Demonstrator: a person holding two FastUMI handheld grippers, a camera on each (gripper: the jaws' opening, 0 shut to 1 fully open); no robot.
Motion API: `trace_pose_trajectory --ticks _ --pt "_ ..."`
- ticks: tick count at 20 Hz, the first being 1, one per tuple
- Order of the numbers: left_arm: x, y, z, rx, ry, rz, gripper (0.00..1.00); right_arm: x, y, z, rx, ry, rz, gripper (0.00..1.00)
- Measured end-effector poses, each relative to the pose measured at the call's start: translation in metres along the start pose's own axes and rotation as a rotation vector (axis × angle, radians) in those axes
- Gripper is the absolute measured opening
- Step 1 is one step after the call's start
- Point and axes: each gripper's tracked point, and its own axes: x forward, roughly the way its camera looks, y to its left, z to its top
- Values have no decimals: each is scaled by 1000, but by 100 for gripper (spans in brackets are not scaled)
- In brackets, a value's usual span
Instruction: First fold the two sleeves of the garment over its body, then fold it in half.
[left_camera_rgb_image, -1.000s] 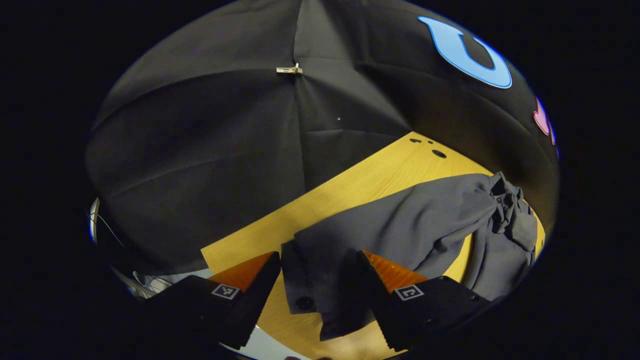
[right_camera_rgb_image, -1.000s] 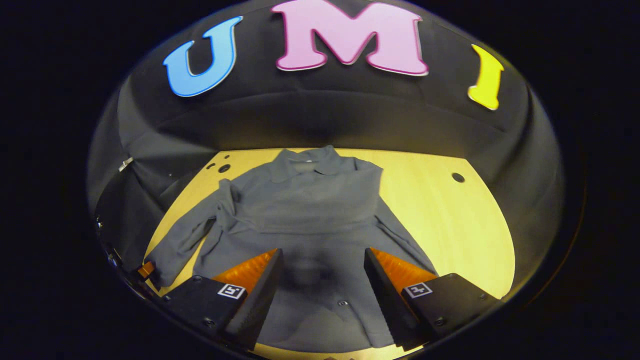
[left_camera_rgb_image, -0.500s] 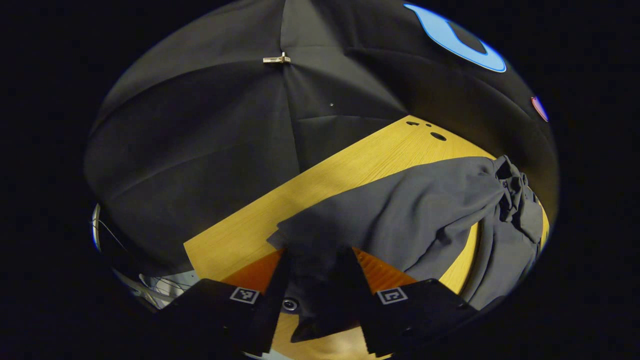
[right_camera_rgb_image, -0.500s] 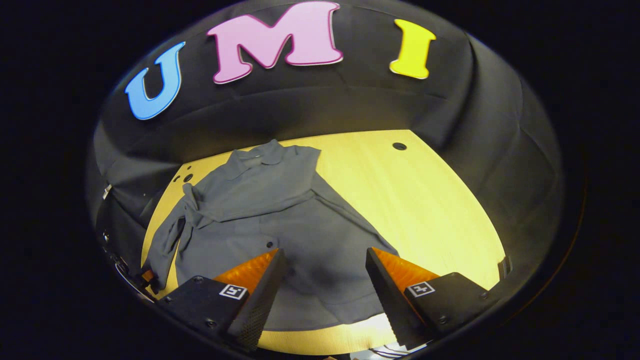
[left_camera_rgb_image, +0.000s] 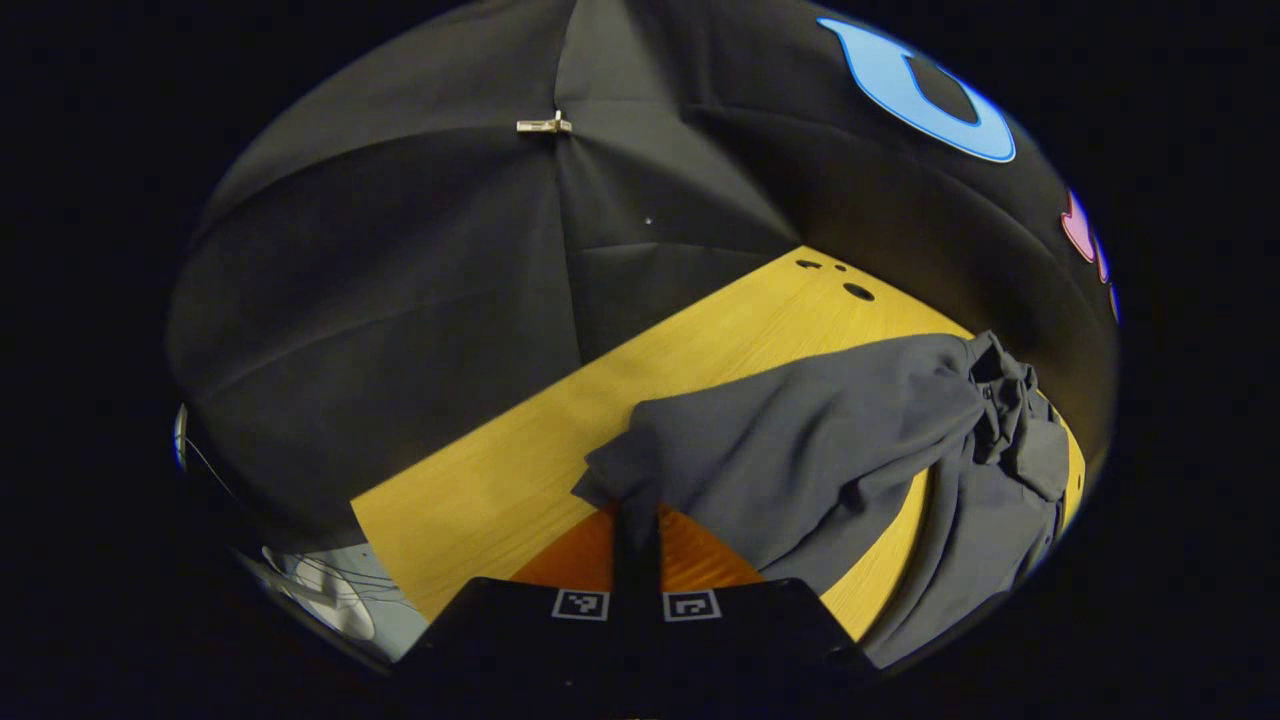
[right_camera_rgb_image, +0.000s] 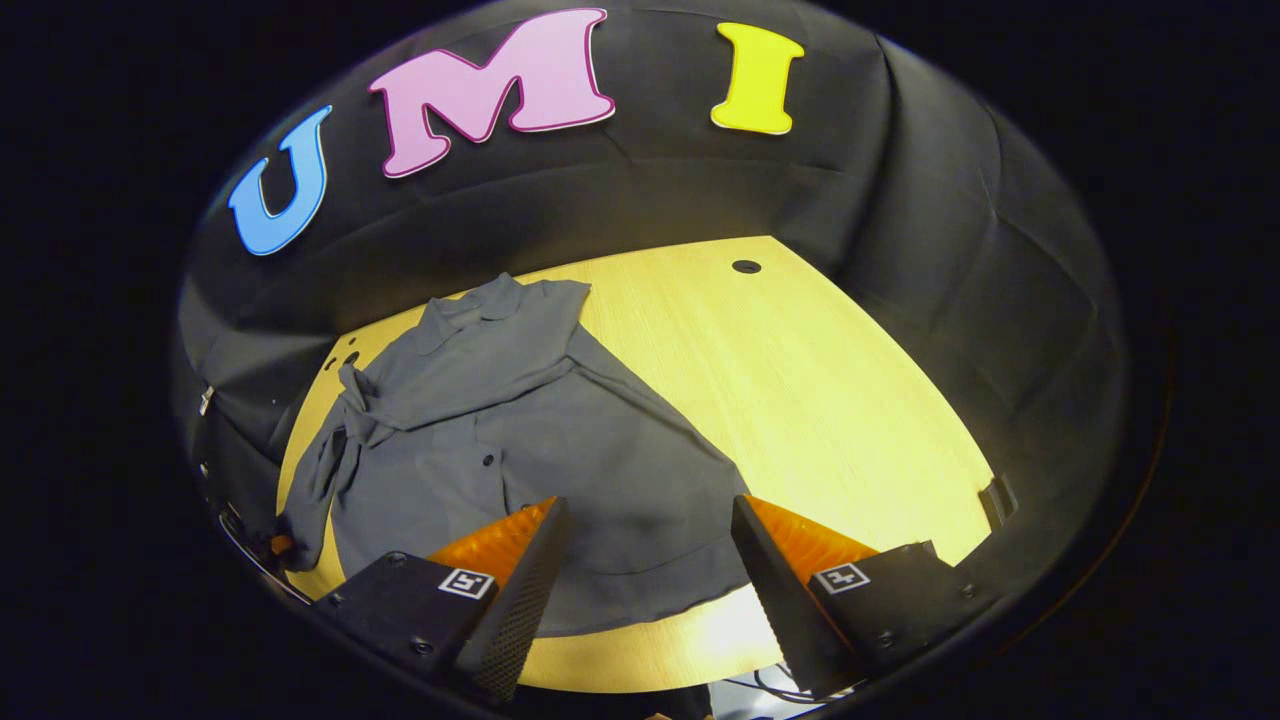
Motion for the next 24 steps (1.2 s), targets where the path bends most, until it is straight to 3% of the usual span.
trace_pose_trajectory --ticks 5,13,20,24 --pt "-27 -42 55 45 -98 -64 6 10 -5 6 -4 2 30 99" --pt "-66 -178 113 81 -185 -240 5 23 -28 16 -6 -8 62 99" --pt "-95 -299 115 185 -213 -398 5 37 -69 20 70 6 47 99" --pt "-113 -370 100 179 -184 -507 5 45 -88 17 103 24 41 99"
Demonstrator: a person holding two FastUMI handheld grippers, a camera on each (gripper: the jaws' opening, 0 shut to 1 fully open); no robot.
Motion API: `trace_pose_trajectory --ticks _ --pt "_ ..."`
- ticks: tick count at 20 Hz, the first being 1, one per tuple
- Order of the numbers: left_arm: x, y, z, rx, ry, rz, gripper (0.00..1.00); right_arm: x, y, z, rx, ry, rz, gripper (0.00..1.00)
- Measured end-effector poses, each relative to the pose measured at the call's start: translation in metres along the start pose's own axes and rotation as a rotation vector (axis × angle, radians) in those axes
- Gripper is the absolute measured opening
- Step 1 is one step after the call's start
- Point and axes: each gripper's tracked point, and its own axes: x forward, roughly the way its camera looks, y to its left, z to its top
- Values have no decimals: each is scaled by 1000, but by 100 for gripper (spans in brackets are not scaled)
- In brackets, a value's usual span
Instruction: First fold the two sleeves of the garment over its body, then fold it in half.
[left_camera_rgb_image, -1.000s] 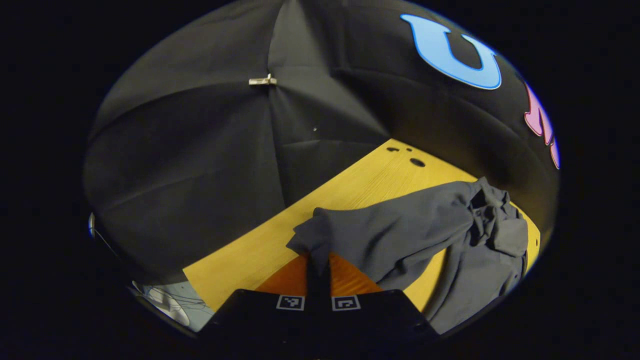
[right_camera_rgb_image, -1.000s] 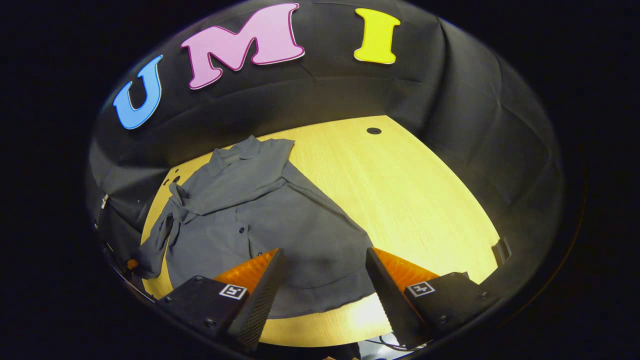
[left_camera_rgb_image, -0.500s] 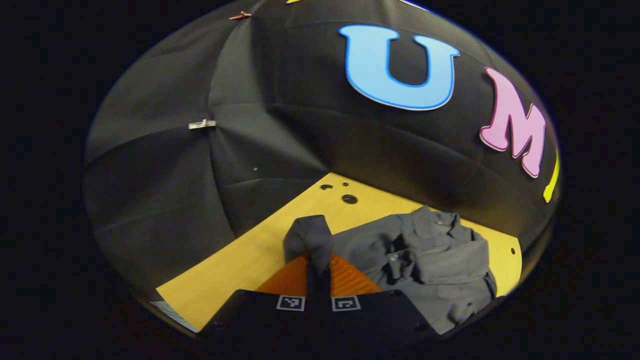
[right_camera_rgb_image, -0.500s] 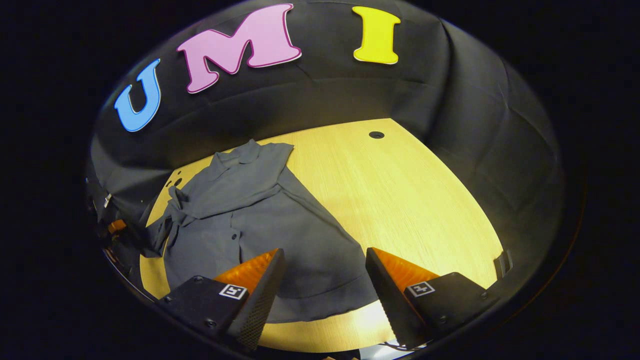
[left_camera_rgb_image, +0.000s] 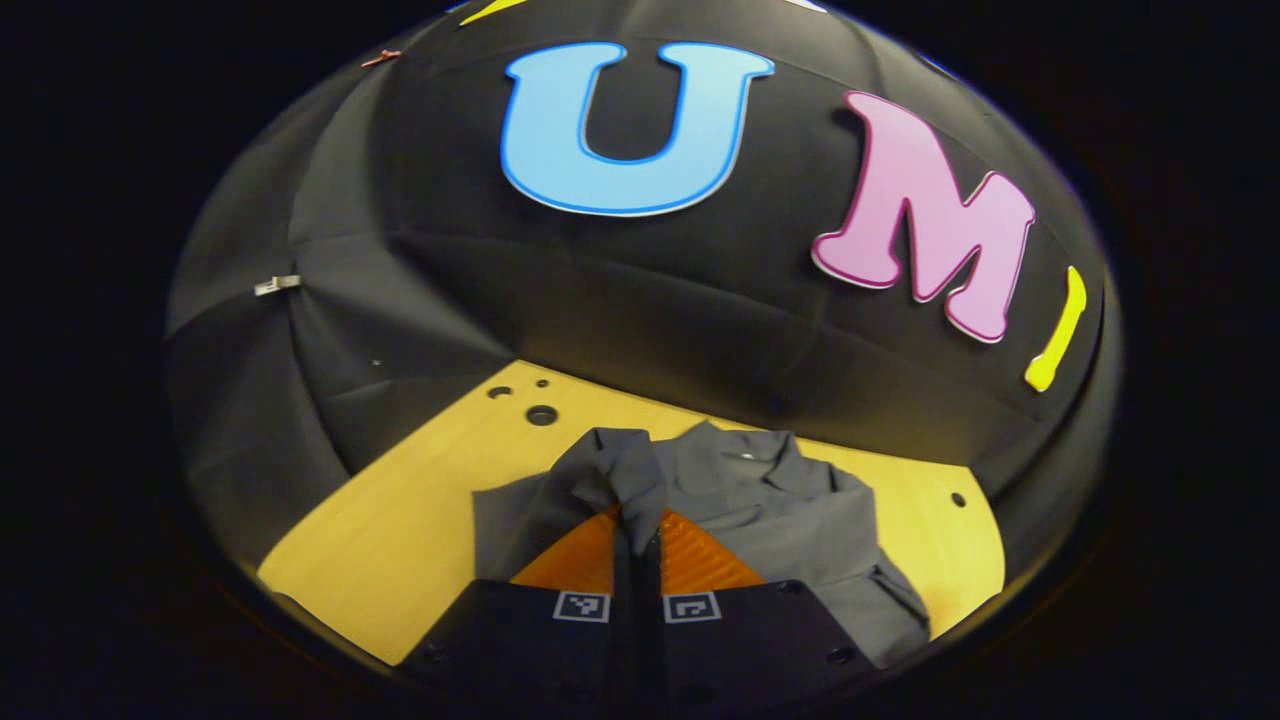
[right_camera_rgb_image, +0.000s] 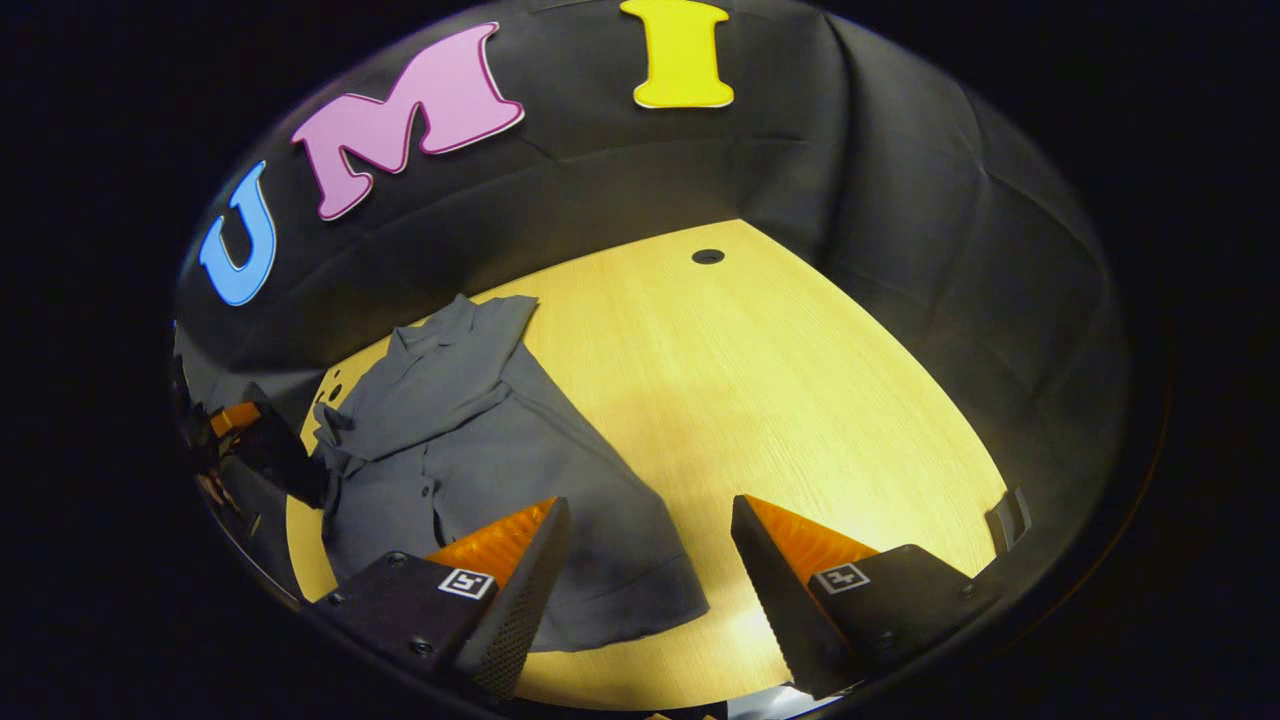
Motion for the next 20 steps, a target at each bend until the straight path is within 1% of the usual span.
trace_pose_trajectory --ticks 3,6,8,14,17,20 --pt "12 -50 -6 15 17 -74 5 2 -12 -7 27 21 -4 99" --pt "28 -98 -24 -4 63 -137 5 5 -22 -15 31 45 0 99" --pt "37 -125 -37 -13 95 -169 5 4 -26 -19 32 54 5 99" --pt "55 -198 -71 19 170 -259 6 5 -33 -24 21 76 19 99" --pt "62 -233 -86 77 190 -323 5 4 -42 -29 17 86 19 99" --pt "72 -259 -103 135 214 -354 5 5 -49 -28 25 90 15 99"
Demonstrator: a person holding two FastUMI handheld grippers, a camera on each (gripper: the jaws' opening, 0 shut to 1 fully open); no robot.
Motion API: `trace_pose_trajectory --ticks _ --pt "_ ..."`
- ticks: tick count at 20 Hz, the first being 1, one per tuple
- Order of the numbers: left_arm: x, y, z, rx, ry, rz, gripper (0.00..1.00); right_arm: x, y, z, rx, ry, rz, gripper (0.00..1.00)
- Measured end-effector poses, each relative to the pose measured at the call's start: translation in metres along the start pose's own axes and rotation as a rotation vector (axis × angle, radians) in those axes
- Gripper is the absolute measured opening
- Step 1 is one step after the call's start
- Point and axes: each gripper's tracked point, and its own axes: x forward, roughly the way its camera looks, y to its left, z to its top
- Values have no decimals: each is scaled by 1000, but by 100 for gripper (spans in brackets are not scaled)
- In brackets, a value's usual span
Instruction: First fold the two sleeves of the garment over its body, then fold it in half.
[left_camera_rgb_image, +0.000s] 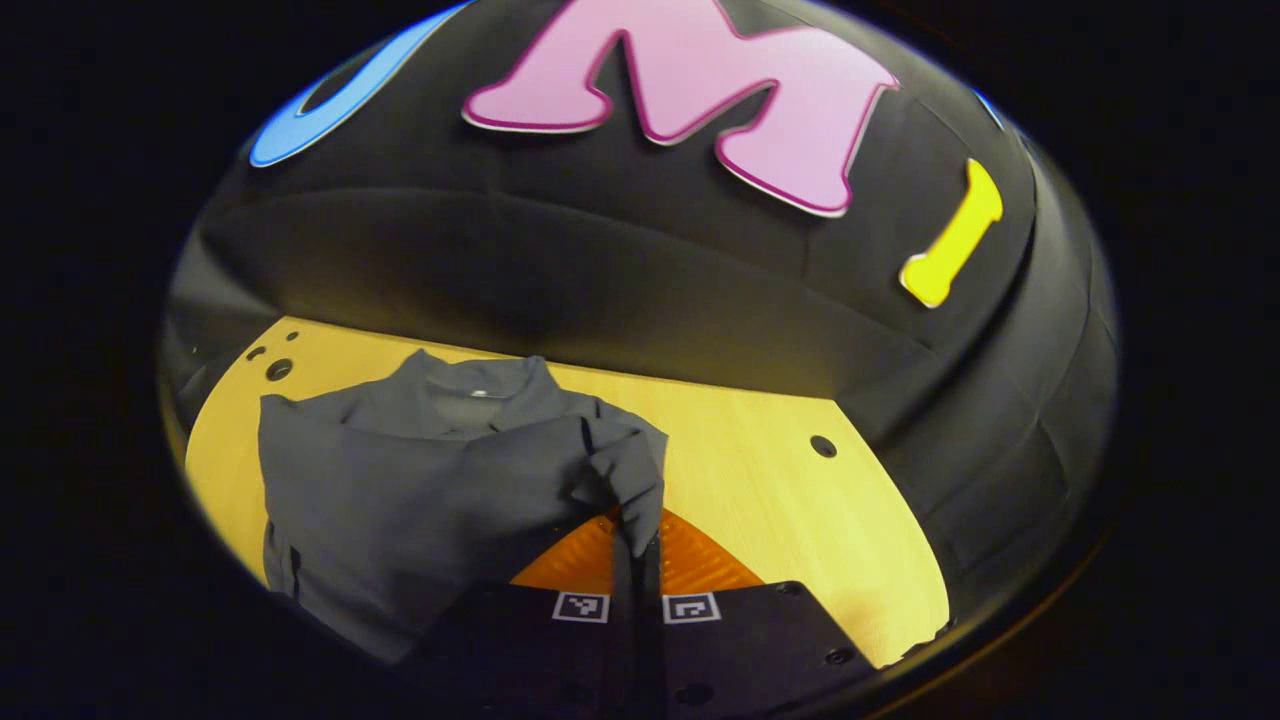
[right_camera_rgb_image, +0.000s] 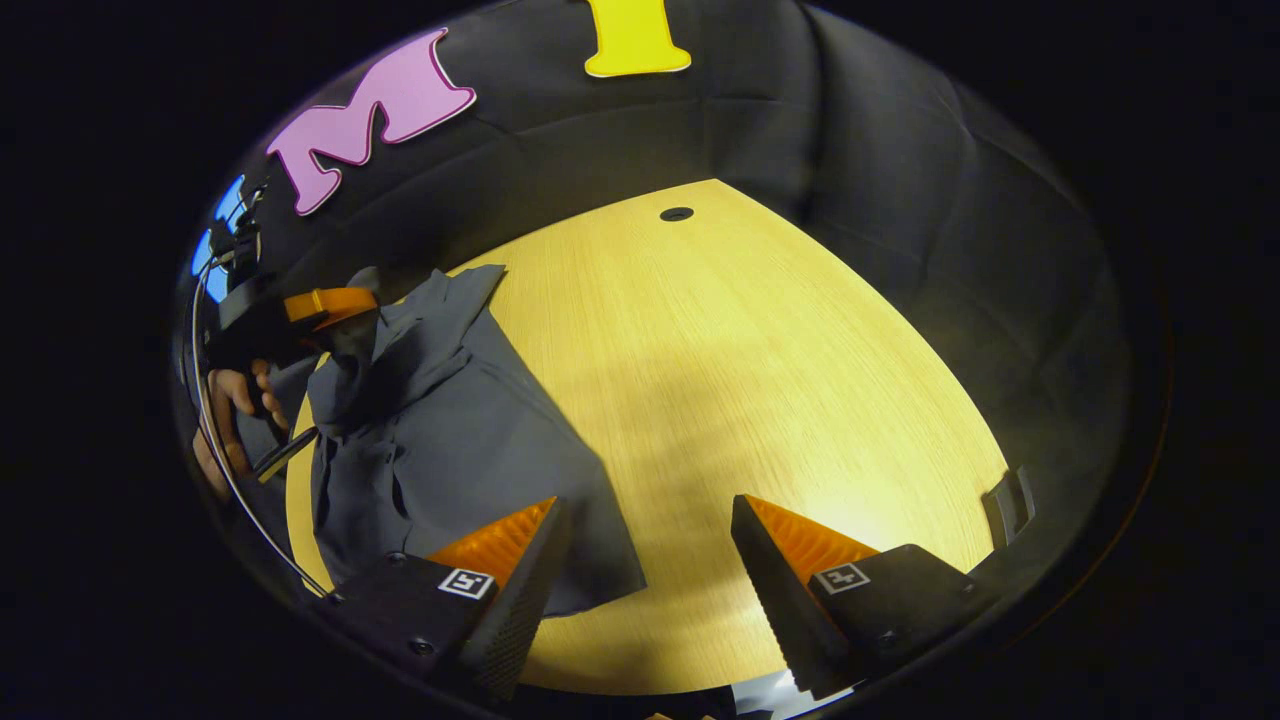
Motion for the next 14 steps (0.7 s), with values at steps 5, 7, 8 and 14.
trace_pose_trajectory --ticks 5,7,8,14 --pt "14 -8 -19 -2 55 11 9 2 -4 -1 15 8 -3 99" --pt "14 0 -22 6 64 49 12 3 -4 -2 12 9 -1 99" --pt "13 0 -21 -6 60 46 20 4 -2 -2 9 9 1 99" --pt "-22 41 -13 -19 -3 101 88 8 10 -2 -11 17 27 99"
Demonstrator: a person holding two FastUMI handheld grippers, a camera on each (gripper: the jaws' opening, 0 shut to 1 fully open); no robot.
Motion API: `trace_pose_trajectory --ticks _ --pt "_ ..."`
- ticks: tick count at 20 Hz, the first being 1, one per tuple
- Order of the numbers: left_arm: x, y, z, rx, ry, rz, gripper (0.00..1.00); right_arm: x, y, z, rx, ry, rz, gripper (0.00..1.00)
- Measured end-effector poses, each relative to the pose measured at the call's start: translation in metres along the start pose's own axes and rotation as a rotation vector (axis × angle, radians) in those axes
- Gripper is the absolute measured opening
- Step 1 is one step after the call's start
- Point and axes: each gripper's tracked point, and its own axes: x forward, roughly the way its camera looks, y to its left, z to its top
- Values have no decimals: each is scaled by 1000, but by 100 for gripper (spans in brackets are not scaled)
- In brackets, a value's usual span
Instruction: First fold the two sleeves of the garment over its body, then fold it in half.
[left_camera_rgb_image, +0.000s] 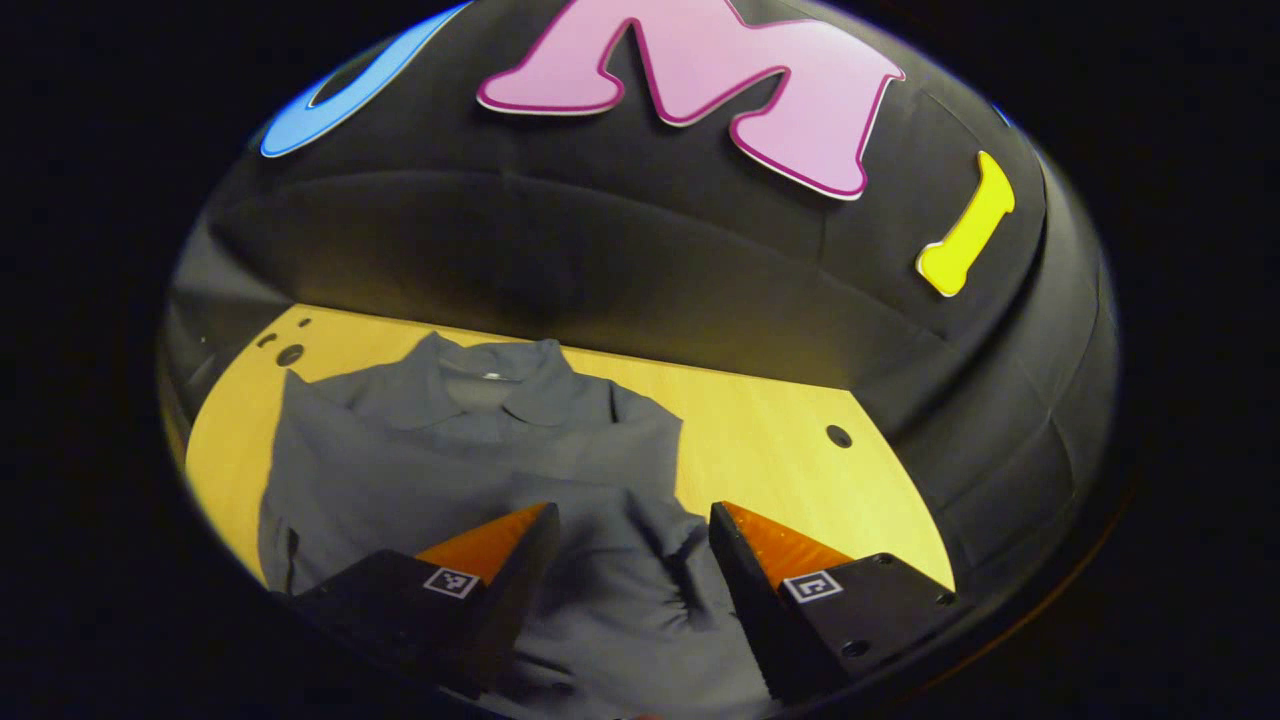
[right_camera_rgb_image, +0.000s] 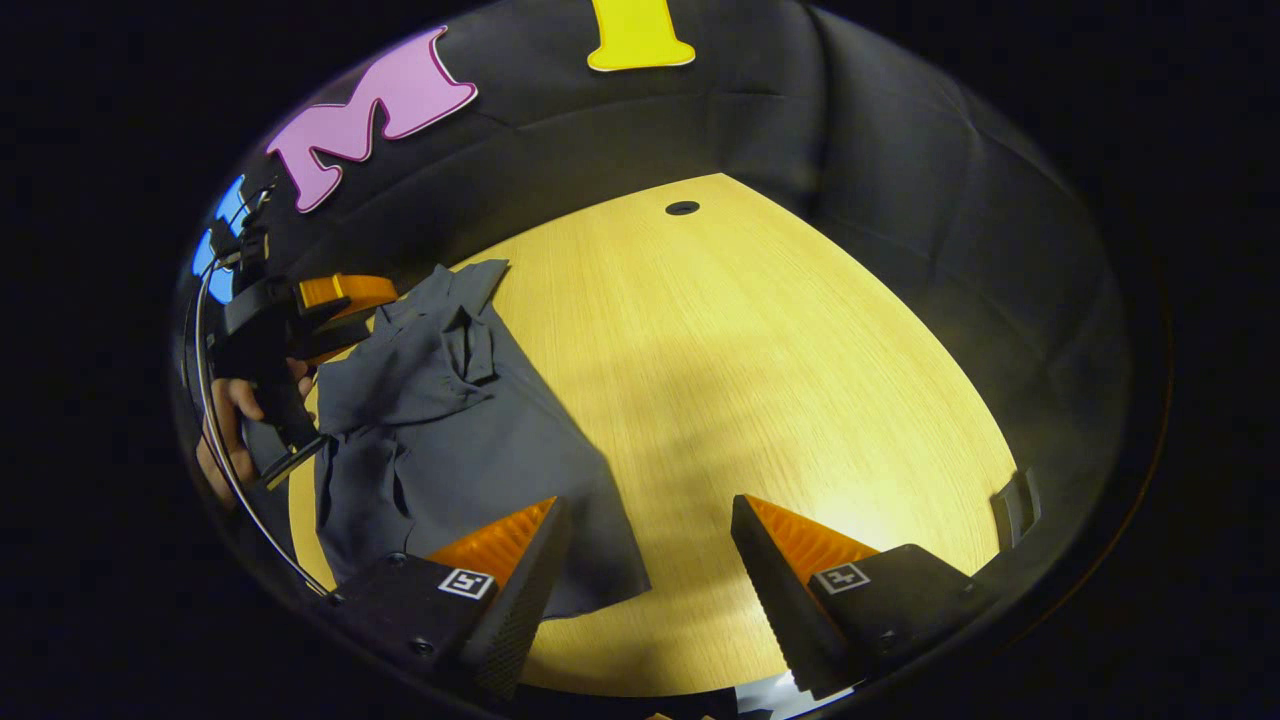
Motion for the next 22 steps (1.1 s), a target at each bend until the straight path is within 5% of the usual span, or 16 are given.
trace_pose_trajectory --ticks 1,8,13,22 --pt "-8 14 -4 8 2 25 96 2 3 -2 1 12 10 99" --pt "-88 134 -77 -33 82 197 96 22 19 -30 -31 121 53 99" --pt "-149 216 -152 -72 191 338 97 41 23 -47 -53 171 16 99" --pt "-212 265 -220 -135 271 390 96 52 87 -79 -125 262 85 99"
